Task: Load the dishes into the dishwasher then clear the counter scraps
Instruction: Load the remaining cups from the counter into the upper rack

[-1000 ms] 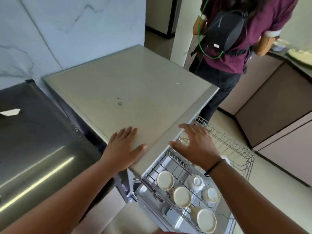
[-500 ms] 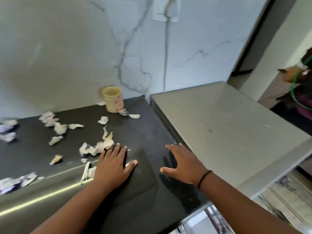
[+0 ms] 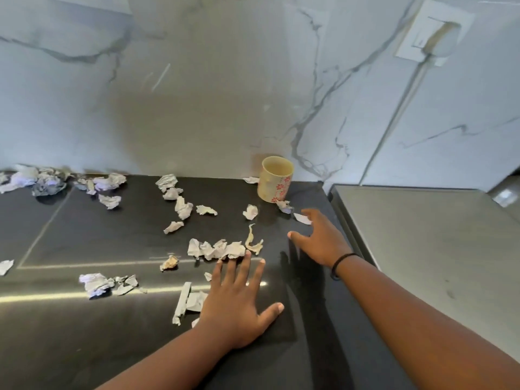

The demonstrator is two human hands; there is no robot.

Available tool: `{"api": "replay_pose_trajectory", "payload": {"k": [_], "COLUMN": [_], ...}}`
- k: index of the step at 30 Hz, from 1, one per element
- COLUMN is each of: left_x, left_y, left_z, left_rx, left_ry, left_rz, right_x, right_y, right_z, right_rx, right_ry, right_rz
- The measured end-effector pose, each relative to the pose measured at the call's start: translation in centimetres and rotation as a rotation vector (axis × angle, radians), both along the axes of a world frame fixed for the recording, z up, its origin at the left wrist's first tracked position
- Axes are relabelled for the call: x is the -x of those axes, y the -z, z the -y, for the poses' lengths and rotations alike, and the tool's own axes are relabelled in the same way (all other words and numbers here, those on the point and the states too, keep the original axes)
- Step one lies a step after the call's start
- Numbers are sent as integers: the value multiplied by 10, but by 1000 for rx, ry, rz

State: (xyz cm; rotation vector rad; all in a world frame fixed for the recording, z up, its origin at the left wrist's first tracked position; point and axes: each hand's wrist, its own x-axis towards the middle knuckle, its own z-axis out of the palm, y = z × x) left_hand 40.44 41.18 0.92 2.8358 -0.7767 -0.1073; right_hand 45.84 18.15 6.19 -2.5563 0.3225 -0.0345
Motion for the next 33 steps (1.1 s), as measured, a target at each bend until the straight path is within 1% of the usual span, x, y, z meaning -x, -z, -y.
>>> {"api": "replay_pose_trajectory", "payload": {"k": [6, 10, 13, 17, 19, 21, 23, 26, 30, 33], "left_x": [-1, -1, -2, -1, 0, -2, -2, -1, -2, -1], "left_y": [-5, -7, -9, -10, -10, -8, -6, -4, -4, -6], "left_z": [0, 0, -2, -1, -2, -2, -2, -1, 1, 1], "left_rx": [-25, -40, -51, -60, -71, -78, -79, -68, -58, -74], "left_ry": [28, 43, 50, 49, 46, 41, 31, 22, 16, 15], "left_rz": [-24, -38, -49, -51, -49, -52, -40, -39, -40, -62], "right_x": [-89, -129, -143, -147, -141, -134, -122, -92, -25, 35], "right_y": [4, 12, 21, 21, 18, 10, -6, -33, -62, -79], "right_z": [-17, -28, -30, -25, -23, -21, -15, 5, 28, 41], "right_rx": [-275, -416, -468, -435, -423, -470, -610, -844, -1013, -1152], "right_ry": [86, 133, 167, 177, 161, 164, 171, 122, 63, 89], "right_rz": [139, 232, 285, 324, 362, 418, 460, 446, 412, 353]}}
